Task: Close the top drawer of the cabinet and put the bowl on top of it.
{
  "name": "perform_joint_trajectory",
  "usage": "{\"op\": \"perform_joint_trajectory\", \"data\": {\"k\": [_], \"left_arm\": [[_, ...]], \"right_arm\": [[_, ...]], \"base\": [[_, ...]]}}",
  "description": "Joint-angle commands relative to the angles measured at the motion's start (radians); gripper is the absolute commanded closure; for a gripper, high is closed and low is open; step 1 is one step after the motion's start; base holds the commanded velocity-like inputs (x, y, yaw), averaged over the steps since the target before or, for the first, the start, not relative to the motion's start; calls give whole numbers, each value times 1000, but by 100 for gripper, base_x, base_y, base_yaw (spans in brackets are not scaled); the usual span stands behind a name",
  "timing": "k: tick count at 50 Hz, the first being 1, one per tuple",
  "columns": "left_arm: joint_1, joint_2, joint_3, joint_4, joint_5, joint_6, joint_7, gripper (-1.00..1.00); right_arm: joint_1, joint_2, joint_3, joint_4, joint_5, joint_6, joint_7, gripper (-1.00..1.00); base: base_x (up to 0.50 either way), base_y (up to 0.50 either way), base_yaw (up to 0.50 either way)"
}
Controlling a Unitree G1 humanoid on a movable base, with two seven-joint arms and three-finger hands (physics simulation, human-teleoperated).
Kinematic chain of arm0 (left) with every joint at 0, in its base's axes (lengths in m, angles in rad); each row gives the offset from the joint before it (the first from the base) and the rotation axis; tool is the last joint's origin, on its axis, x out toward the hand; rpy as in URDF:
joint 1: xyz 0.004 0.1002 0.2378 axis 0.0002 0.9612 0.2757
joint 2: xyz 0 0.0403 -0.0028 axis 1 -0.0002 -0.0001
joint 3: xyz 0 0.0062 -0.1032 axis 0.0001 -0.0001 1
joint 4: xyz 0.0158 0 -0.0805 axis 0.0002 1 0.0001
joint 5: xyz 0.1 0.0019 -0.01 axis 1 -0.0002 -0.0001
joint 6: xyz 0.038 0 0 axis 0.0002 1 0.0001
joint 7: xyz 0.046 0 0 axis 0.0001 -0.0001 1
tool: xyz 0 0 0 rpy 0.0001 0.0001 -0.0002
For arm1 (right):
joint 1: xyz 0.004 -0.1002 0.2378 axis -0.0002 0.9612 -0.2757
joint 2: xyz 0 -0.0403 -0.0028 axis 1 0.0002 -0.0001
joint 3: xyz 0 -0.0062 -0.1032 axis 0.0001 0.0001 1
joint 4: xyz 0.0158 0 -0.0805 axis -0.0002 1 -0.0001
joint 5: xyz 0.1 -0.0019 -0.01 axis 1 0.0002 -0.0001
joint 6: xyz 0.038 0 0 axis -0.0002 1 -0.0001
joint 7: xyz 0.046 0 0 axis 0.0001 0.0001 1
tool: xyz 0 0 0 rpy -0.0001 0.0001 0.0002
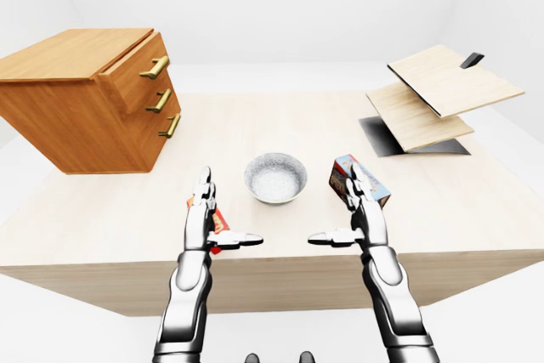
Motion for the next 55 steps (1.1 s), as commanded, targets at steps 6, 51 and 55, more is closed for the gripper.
{"op": "perform_joint_trajectory", "data": {"k": [6, 51, 55], "left_arm": [[49, 7, 13, -79, 42, -17, -6, -100], [334, -8, -27, -524, 90, -17, -35, -100], [341, -7, -27, -533, 87, -19, -38, -100]], "right_arm": [[84, -4, -5, -130, -26, -3, 19, -100], [377, 21, -12, -571, 33, 28, 94, -100], [389, 21, -13, -590, 39, 27, 97, -100]], "base": [[0, 0, 0], [0, 0, 0], [0, 0, 0]]}}
